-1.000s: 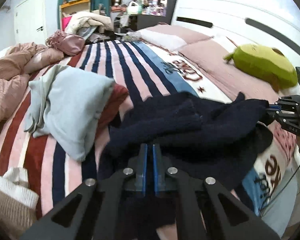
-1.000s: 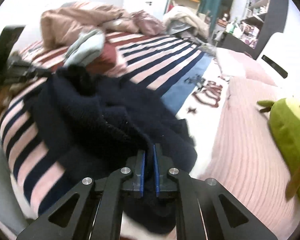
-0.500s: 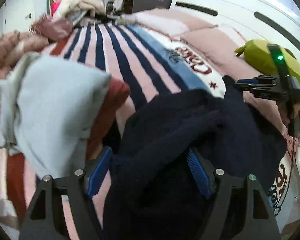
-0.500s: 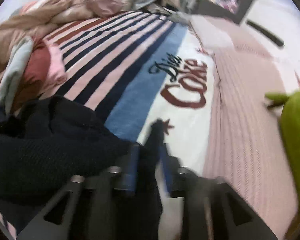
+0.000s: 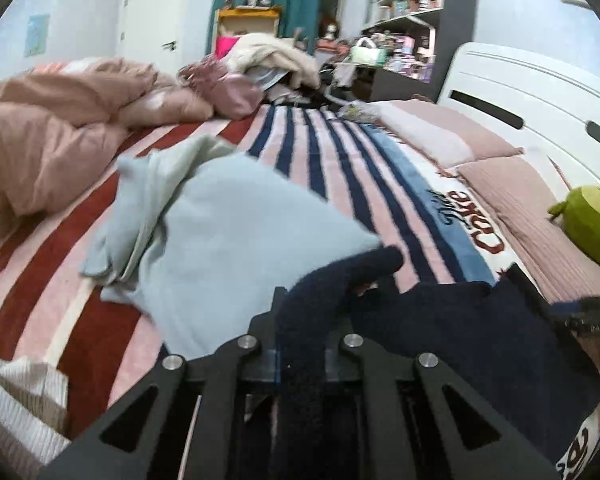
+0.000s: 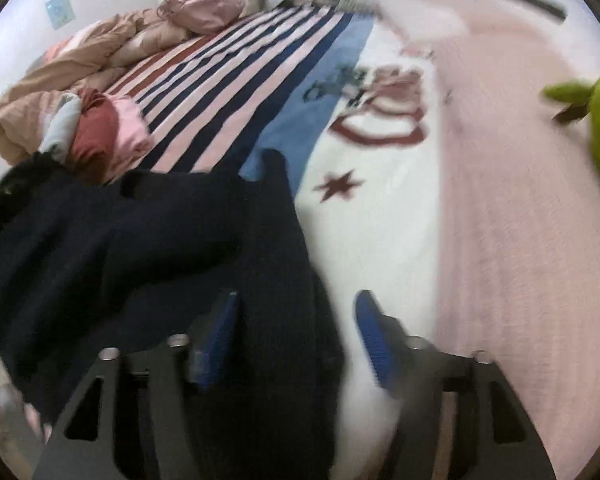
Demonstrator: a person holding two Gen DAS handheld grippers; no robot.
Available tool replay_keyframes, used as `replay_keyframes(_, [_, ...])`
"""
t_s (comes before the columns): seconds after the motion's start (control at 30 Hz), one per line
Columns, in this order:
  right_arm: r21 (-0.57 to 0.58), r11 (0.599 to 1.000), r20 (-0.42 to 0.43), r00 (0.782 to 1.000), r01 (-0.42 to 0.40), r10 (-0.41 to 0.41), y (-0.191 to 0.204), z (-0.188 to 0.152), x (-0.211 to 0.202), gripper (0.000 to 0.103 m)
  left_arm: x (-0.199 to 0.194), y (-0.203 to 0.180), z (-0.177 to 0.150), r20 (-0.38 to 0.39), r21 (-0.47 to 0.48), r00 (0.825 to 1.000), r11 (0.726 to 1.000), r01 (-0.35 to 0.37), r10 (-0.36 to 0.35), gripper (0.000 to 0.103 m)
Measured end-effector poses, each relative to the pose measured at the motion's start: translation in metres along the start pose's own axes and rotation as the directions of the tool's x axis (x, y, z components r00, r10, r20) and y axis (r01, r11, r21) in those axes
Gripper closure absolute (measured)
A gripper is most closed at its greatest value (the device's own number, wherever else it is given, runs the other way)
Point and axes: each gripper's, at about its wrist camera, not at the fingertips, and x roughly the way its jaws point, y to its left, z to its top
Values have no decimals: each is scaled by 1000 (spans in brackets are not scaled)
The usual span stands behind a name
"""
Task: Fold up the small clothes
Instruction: 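Grasp the sweater with both grippers and fold it over onto itself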
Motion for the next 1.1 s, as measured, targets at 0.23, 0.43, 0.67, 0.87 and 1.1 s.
replay_keyframes(0.23, [22,998,-17,999,-51,51,3,8,25,97,0,-8,-2,7,18,1000,1000,6,-6,94])
replay_keyframes(0.43, [18,995,170,980,100,-102,10,5,-19,99,-18,-6,8,78,55,997,998,-10,6,94])
replay_keyframes(0.67, [119,969,144,962,215,-231,-14,9,-22,99,19,-20,22,23,84,997,994,-75,73,89])
replay_keyframes(0.87, [82,968,35,970,239,-242,-11,9,3,77,9,-8,26,-1,30,997,997,-78,78,24])
replay_keyframes(1.1, [116,993,154,987,24,-42,1,-48,-83,34,-82,12,-16,-46,48,999,999,25,-23,11])
